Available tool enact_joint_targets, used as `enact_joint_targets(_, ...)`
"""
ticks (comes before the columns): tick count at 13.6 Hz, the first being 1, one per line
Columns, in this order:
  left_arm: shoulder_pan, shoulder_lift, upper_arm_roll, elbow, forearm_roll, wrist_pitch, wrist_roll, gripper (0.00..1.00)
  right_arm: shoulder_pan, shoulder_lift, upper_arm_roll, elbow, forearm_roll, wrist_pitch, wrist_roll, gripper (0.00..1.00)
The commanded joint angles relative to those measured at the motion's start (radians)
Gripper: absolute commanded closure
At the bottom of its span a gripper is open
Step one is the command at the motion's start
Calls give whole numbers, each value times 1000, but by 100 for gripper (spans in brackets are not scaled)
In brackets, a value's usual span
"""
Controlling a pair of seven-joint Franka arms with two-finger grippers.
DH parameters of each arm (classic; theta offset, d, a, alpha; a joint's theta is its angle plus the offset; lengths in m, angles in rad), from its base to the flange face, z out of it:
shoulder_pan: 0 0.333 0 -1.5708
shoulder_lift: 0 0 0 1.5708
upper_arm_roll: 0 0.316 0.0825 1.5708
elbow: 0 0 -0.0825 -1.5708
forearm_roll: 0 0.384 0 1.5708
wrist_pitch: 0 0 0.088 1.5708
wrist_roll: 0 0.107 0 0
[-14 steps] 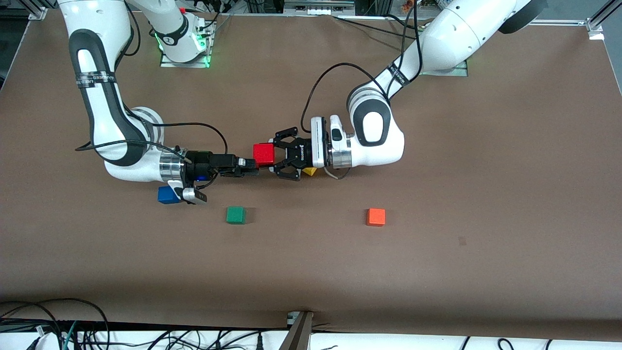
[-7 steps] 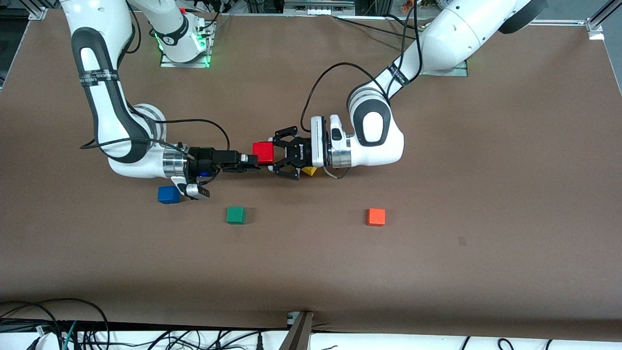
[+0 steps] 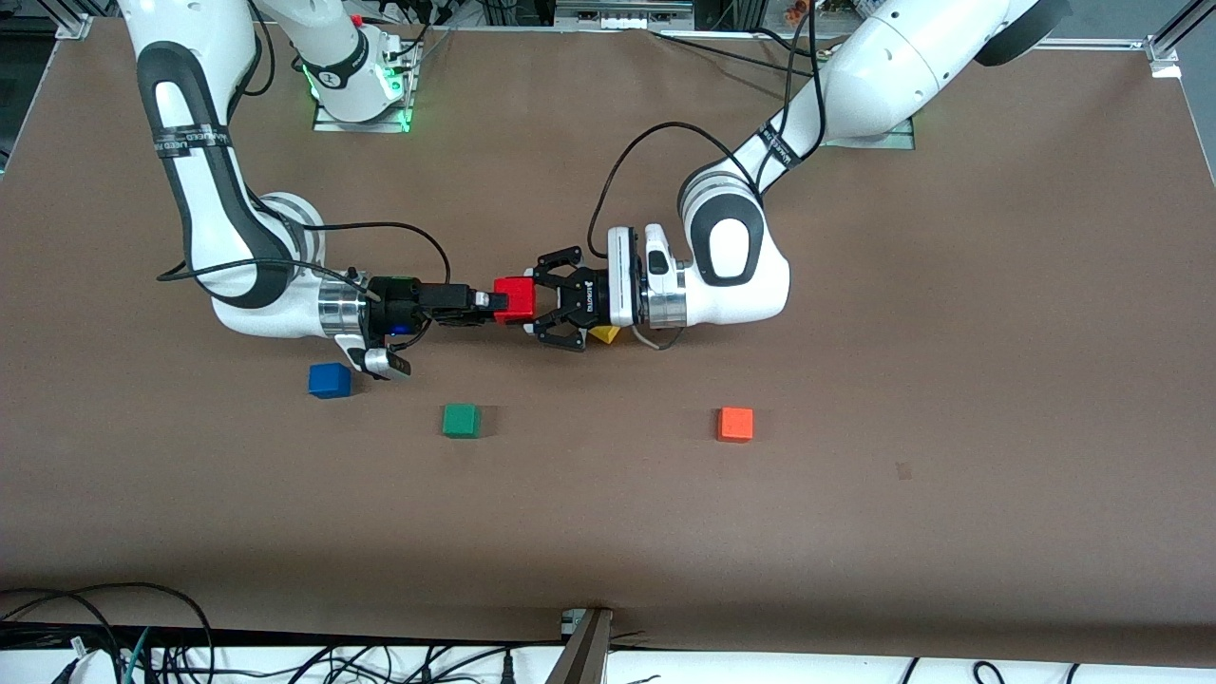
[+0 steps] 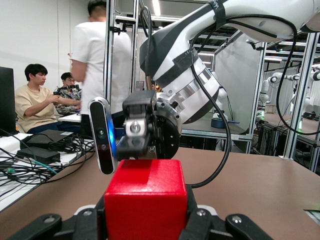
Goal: Pass red block to right arm, stack on blue
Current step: 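Reach the open right gripper toward the red cube, then close the right gripper on the cube while the left gripper opens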
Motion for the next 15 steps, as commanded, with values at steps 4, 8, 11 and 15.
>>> enact_joint_targets(4, 3, 3, -4, 7, -23, -14, 30, 100, 3, -31, 3, -32, 30, 5, -18, 98)
enact_joint_targets(8, 5, 3, -2, 7, -20, -14, 44, 1, -3, -31, -4, -14, 29, -3, 10, 100)
enact_joint_targets(11, 8, 0, -4, 5, -22, -20, 53, 0, -11, -31, -23, 30, -3, -6, 74, 100)
enact_joint_targets(15, 55, -2, -1, -19, 1, -63, 44, 0, -11, -31, -131, 98, -192, -93, 134, 100)
